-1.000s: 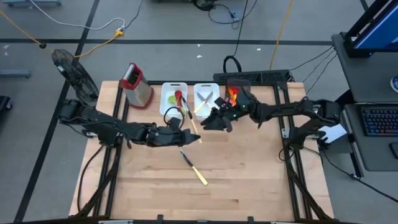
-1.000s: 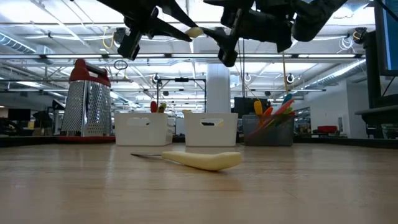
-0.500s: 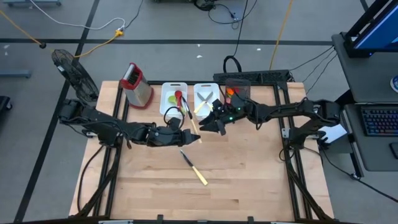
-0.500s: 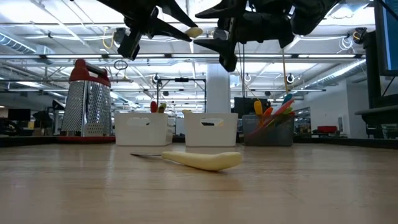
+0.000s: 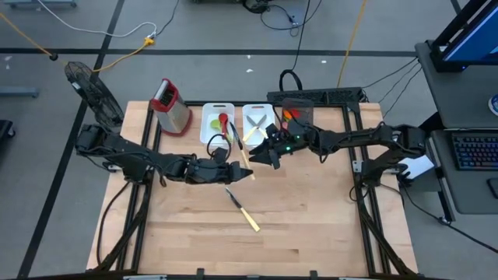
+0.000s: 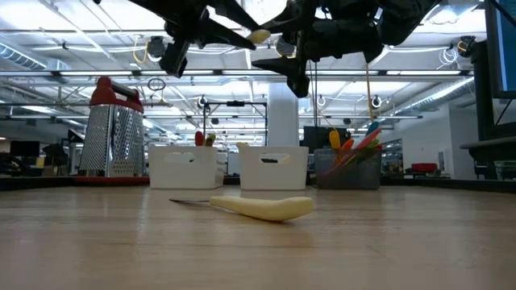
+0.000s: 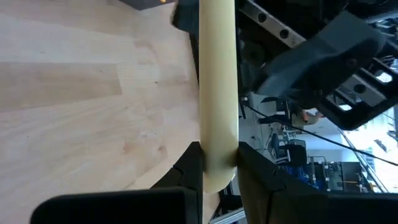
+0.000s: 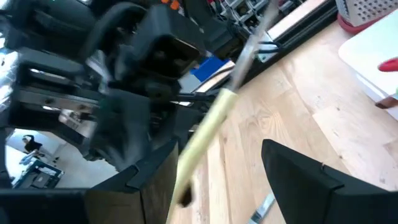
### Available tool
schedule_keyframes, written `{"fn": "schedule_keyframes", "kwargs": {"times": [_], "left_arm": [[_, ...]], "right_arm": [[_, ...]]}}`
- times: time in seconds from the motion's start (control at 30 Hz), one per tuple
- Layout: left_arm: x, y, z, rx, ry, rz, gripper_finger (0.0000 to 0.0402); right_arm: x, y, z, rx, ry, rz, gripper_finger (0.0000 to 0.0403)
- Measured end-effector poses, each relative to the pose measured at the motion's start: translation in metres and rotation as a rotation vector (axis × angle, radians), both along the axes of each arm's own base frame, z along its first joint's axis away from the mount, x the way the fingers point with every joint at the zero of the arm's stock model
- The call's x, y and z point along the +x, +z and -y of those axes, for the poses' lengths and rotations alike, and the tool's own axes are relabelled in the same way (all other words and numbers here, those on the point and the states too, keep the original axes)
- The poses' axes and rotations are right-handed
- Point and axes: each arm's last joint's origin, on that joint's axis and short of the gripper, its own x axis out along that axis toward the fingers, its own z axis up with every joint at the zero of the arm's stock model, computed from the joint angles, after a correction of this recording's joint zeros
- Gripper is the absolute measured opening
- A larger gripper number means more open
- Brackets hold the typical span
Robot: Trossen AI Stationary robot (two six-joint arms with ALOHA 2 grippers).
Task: Pick & Place Kitchen Items
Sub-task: Put the yellow knife into the right white bin
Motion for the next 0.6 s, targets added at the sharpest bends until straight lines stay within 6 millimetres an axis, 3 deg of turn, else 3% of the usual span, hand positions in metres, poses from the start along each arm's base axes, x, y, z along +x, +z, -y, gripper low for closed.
{"fn": "schedule_keyframes", "kwargs": {"times": [0.27,0.6], "left_arm": [[0.010,-0.003,-0.004,-0.002,-0.004,0.003,0.0056],[0.045,-0.003,-0.013,0.028,-0.059,-0.029,0.0056]], "right_arm": [[0.000,-0.002,-0.001,0.005,0.001,-0.021,0.0230],[-0.001,-0.007,-0.005,0.022,0.011,-0.070,0.0218]]}}
